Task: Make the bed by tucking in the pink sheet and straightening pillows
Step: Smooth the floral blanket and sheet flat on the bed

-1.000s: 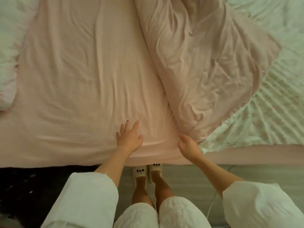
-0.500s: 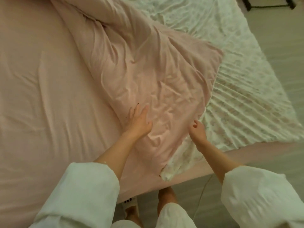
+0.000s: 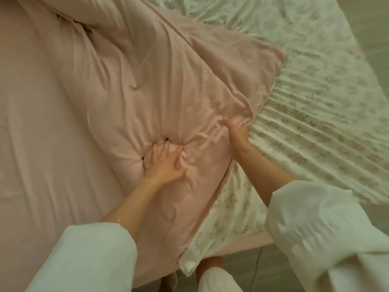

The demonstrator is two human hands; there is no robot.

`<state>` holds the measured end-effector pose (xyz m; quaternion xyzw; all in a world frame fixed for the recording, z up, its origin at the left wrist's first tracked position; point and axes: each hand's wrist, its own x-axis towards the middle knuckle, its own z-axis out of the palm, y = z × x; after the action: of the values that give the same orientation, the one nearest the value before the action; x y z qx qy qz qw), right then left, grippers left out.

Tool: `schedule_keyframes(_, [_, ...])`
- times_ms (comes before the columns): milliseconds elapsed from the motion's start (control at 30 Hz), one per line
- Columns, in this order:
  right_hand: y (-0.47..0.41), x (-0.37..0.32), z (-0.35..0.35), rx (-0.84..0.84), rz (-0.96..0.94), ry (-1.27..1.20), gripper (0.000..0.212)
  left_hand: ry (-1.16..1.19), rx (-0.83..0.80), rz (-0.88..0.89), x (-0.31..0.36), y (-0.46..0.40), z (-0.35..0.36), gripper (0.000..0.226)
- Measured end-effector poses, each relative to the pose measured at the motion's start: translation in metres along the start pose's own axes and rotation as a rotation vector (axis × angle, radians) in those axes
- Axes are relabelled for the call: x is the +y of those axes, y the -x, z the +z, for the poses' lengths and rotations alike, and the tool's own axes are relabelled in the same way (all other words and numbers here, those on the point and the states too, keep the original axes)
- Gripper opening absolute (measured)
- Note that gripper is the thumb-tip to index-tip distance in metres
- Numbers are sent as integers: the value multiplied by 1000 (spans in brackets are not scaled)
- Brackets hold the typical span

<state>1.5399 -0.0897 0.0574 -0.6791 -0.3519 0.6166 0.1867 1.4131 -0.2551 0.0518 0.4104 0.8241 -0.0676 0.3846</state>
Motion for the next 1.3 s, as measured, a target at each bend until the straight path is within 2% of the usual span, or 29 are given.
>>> schedule_keyframes(100, [6,-15,7,-7,44,-99,74,111,30,40,-2,5,-21,59])
schedule_keyframes(133, [10,-20,9,0,26,-116,66,220,48,58,-2,7,-29,54])
schedule_keyframes(200, [30,-29,15,11,-74,-110,57,643,76,21,-5,15,-48,46])
schedule_keyframes(300, [71,-44,34,-37,-289,-26,50,1439,13,-249,-19,38,-83,18])
schedule_keyframes(333, [84,-48,41,-68,-353,6,45,1591,-18,-269,-27,46,-93,13])
schedule_keyframes(400, [115,-55,60,-148,-464,65,29,1700,-24,-242,-50,64,-114,14])
schedule_keyframes(467, [149,-52,80,-235,-578,156,10,1720,6,-201,-75,86,-130,17])
schedule_keyframes(567, [198,-31,117,-374,-696,364,20,1713,106,-122,-113,123,-154,33])
schedule_keyframes(633, [241,-8,146,-496,-771,592,16,1651,233,-21,-148,157,-166,57])
schedule_keyframes(700, [278,17,171,-601,-835,746,27,1566,335,106,-175,186,-176,83])
schedule_keyframes(800, [328,55,203,-682,-901,864,17,1381,377,210,-209,224,-186,127])
schedule_keyframes(867, [354,81,221,-762,-924,920,19,1197,396,226,-227,238,-184,126])
schedule_keyframes(933, [380,105,234,-830,-942,940,32,948,447,212,-246,245,-171,115])
schedule_keyframes(1033, [402,139,236,-838,-989,924,41,598,563,139,-280,248,-147,79])
schedule_keyframes(1133, [411,166,230,-804,-928,923,43,606,622,-37,-325,251,-127,66])
schedule_keyframes(1267, [419,169,237,-765,-809,950,4,697,753,-309,-371,268,-103,61])
schedule_keyframes(1300, [423,169,244,-768,-797,956,12,717,769,-382,-384,276,-96,63])
